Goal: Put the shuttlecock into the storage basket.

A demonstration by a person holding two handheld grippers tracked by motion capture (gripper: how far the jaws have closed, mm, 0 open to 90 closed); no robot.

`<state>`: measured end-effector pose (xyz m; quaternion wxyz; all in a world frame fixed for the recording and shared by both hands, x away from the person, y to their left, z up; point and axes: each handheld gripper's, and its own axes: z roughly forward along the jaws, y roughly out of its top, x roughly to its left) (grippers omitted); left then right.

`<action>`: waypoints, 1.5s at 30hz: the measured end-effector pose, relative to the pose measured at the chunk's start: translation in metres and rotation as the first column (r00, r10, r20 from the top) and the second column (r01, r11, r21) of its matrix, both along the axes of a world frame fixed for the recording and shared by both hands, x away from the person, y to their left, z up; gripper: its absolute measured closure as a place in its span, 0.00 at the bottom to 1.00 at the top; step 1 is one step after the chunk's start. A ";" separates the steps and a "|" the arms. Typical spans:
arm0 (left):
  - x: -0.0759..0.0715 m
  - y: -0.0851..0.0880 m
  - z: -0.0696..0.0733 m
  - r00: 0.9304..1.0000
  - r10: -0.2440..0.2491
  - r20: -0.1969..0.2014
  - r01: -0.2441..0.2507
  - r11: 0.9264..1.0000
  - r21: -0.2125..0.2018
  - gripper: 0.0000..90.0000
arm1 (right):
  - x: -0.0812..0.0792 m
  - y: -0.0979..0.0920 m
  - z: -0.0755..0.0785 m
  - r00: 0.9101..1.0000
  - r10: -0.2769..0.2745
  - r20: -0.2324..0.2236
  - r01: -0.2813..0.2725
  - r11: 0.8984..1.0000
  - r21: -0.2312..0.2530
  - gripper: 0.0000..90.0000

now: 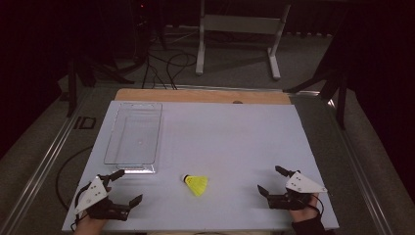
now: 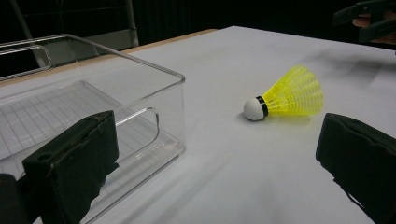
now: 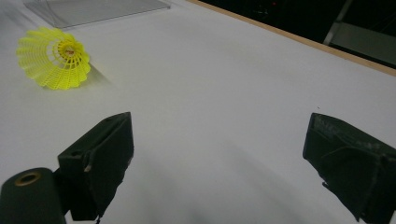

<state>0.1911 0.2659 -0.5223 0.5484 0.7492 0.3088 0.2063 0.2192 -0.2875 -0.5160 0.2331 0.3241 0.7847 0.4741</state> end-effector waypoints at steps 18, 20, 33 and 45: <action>0.005 0.006 0.045 1.000 -0.010 0.014 0.011 0.999 -0.030 0.00 | 0.000 0.002 0.000 1.000 0.011 -0.002 -0.011 1.000 0.008 0.10; 0.006 0.005 0.050 0.999 -0.041 0.015 0.041 0.999 -0.016 0.00 | 0.000 0.002 0.000 1.000 0.015 -0.003 -0.015 1.000 0.009 0.10; 0.014 -0.006 0.075 0.981 -0.195 -0.010 0.195 0.970 0.148 0.00 | -0.001 0.003 0.001 1.000 0.027 -0.004 -0.027 1.000 0.010 0.10; 0.018 -0.016 0.078 0.960 -0.275 -0.055 0.280 0.917 0.283 0.00 | -0.001 0.003 0.001 0.999 0.031 -0.006 -0.031 0.999 0.013 0.10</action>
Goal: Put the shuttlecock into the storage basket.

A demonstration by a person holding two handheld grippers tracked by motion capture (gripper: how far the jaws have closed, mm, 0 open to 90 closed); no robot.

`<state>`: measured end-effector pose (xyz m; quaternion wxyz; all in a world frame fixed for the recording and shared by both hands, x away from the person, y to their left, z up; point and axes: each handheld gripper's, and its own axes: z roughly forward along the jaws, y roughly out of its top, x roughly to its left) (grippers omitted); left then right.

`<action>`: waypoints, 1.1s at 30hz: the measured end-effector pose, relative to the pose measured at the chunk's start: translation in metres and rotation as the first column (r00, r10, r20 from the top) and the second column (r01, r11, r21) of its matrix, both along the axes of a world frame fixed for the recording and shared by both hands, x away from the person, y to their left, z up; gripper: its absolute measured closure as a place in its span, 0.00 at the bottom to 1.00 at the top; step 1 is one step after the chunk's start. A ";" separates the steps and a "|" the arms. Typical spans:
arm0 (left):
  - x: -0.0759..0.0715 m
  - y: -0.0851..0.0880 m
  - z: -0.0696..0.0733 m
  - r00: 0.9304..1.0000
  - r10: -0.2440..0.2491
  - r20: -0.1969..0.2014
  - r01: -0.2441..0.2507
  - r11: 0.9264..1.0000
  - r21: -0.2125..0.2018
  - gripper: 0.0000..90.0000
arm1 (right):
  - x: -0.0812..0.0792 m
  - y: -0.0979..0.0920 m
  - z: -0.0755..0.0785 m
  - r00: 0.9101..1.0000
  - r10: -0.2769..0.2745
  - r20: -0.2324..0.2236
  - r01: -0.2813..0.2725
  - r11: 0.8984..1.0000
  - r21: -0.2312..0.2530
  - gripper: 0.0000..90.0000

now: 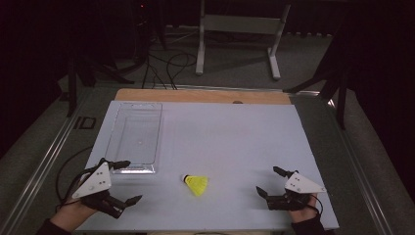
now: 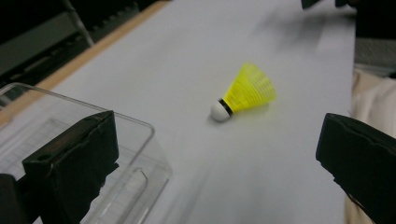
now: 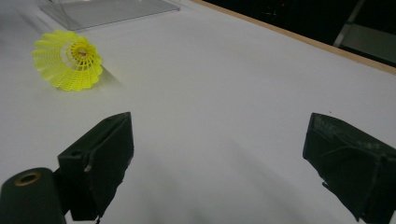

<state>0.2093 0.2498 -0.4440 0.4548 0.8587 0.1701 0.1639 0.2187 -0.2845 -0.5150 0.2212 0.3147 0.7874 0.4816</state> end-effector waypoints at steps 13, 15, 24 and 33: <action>0.004 -0.008 0.006 0.996 -0.082 -0.034 0.086 0.986 0.140 0.00 | 0.000 0.001 0.000 1.000 0.009 -0.002 -0.009 1.000 -0.003 0.10; 0.007 -0.010 0.008 0.994 -0.101 -0.045 0.108 0.976 0.189 0.00 | 0.000 0.001 0.000 1.000 0.013 -0.004 -0.013 1.000 -0.001 0.10; 0.011 -0.020 0.005 0.984 -0.154 -0.091 0.175 0.932 0.317 0.00 | 0.001 0.002 0.000 1.000 0.022 -0.005 -0.022 1.000 -0.003 0.10; 0.012 -0.032 0.001 0.969 -0.220 -0.111 0.246 0.890 0.384 0.00 | 0.001 0.002 0.000 1.000 0.023 -0.005 -0.023 1.000 -0.002 0.10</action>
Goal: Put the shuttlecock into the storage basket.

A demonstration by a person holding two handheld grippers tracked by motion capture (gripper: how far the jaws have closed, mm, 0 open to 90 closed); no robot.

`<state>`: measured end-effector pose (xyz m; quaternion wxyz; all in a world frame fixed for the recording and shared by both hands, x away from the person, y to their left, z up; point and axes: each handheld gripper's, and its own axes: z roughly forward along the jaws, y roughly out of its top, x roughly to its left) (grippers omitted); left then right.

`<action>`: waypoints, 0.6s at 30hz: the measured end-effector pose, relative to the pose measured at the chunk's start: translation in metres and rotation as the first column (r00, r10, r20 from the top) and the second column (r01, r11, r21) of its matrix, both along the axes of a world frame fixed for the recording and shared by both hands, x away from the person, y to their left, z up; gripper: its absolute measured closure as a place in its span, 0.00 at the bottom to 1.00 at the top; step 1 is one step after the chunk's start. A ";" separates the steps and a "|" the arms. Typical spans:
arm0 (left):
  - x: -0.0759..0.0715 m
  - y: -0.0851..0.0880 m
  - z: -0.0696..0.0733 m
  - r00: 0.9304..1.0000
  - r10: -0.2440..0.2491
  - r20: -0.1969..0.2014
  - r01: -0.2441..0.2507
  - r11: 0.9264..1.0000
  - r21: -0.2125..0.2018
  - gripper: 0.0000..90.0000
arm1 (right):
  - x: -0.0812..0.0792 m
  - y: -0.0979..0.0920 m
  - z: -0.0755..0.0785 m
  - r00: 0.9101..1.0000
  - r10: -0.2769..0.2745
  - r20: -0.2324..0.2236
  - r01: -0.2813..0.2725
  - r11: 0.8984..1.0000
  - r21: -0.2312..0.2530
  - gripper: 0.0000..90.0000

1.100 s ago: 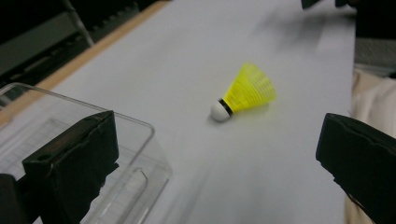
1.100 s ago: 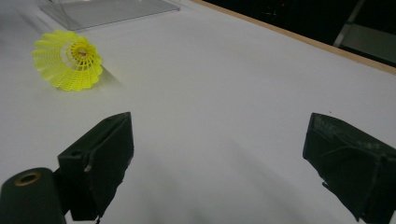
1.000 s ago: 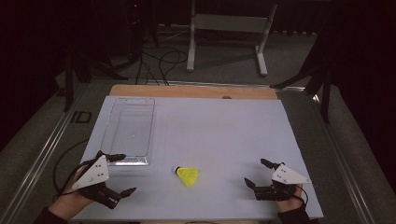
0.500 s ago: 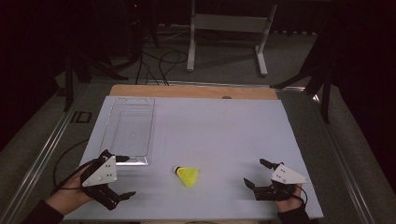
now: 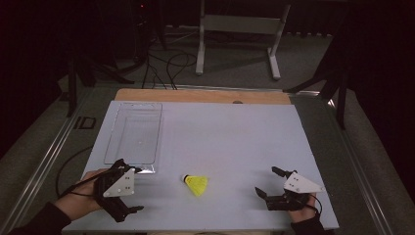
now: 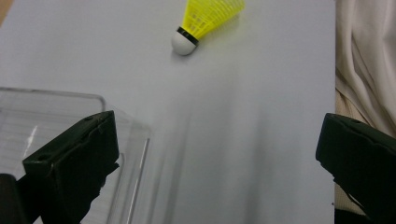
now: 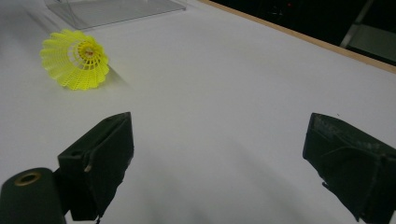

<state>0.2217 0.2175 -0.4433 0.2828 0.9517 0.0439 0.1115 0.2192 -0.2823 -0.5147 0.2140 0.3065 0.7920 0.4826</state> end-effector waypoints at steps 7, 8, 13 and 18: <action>0.003 -0.009 -0.007 0.999 -0.036 -0.039 0.038 0.996 0.076 0.00 | 0.000 0.000 0.000 1.000 0.004 -0.004 -0.004 1.000 -0.002 0.10; 0.003 -0.010 -0.007 0.998 -0.038 -0.048 0.041 0.996 0.079 0.00 | 0.000 0.000 0.000 1.000 0.003 -0.004 -0.003 1.000 0.001 0.10; 0.007 -0.015 -0.011 0.996 -0.011 -0.087 0.021 0.992 0.123 0.00 | 0.000 0.000 -0.001 1.000 0.003 -0.009 -0.003 1.000 0.001 0.10; 0.011 -0.018 -0.015 0.993 0.003 -0.120 0.022 0.978 0.208 0.00 | 0.000 0.000 0.000 1.000 0.004 -0.008 -0.004 1.000 0.003 0.10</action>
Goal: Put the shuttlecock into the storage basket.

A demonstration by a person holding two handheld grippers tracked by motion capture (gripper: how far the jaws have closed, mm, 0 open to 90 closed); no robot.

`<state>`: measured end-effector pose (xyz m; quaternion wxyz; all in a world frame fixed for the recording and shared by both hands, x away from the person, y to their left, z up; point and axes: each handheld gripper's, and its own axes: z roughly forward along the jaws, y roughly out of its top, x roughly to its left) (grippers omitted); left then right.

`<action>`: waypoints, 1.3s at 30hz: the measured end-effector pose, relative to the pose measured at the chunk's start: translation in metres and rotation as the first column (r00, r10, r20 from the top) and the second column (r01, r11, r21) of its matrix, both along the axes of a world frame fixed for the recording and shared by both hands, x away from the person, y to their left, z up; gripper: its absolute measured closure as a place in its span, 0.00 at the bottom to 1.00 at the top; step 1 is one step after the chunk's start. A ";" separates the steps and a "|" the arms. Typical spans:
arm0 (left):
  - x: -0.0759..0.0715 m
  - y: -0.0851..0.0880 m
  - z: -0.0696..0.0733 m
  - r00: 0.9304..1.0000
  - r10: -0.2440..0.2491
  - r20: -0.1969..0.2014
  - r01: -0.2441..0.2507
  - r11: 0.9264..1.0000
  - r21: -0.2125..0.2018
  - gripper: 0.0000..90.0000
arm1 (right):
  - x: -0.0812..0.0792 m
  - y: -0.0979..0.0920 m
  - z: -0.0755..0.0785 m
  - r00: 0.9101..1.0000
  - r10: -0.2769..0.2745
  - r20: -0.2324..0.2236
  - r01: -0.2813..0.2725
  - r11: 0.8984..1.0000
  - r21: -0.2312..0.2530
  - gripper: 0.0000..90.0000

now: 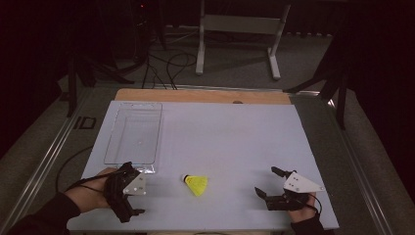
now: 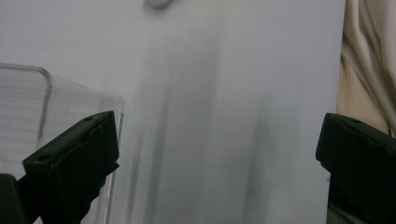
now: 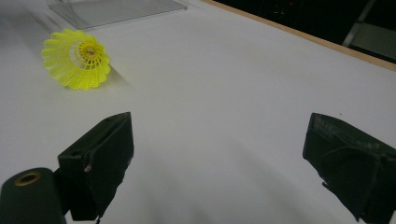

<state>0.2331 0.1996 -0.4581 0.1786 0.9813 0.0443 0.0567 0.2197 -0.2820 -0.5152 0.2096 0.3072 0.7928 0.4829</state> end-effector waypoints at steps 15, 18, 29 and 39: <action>0.004 -0.033 0.003 0.968 -0.242 0.069 0.237 0.968 0.076 0.00 | 0.001 0.000 -0.001 1.000 0.004 -0.002 -0.004 1.000 -0.003 0.10; 0.007 -0.039 0.004 0.961 -0.267 0.068 0.261 0.962 0.078 0.00 | 0.001 0.001 -0.001 1.000 0.008 -0.002 -0.008 1.000 -0.002 0.10; 0.024 -0.060 0.010 0.949 -0.314 0.025 0.313 0.949 0.036 0.00 | 0.001 0.001 -0.002 1.000 0.014 -0.008 -0.014 1.000 0.001 0.10; 0.039 -0.086 0.012 0.930 -0.362 0.064 0.360 0.932 0.040 0.00 | 0.001 0.001 -0.002 1.000 0.018 -0.006 -0.018 1.000 0.003 0.10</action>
